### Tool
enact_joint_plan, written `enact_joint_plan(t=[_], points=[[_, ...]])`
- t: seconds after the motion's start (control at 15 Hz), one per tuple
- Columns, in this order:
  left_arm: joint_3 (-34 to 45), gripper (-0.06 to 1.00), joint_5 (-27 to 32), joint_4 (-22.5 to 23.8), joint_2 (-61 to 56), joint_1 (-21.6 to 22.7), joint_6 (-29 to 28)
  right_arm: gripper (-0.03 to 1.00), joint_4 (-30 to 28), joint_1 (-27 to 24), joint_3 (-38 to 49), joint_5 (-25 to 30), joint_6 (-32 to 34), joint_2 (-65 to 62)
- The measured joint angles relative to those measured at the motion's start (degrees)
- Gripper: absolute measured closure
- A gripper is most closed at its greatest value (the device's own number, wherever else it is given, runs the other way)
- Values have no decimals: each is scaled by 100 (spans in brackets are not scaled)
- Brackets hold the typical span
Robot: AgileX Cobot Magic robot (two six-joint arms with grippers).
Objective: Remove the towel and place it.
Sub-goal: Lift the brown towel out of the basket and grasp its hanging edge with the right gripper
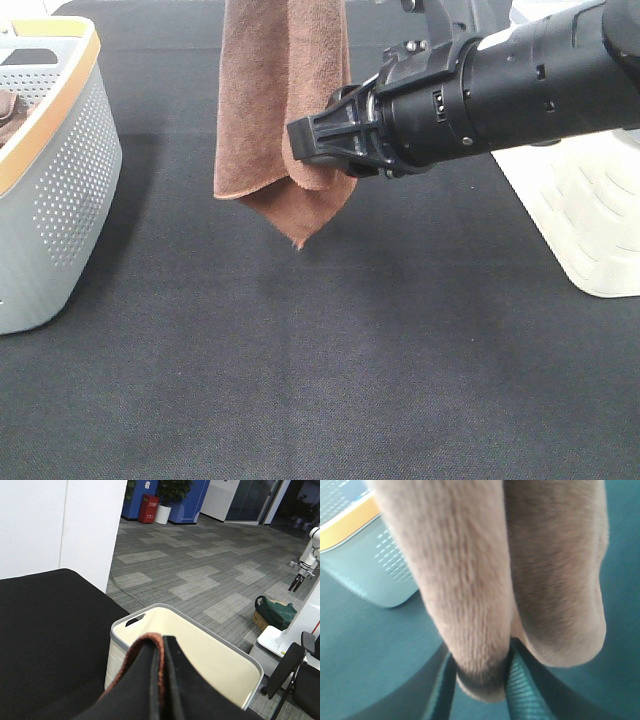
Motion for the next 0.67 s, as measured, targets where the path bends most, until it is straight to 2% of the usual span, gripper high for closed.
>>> enact_joint_plan(t=[0.2,0.47,0.67], points=[[0,94,0,11,23,0,0,62,-109,143,0,46,-281,-63],[0,94,0,52,120,0,0,61,-699,1209,0,-997,-573,-195],[0,94,0,258,120,11,0,61,-676,1335,0,-1427,-596,-195]])
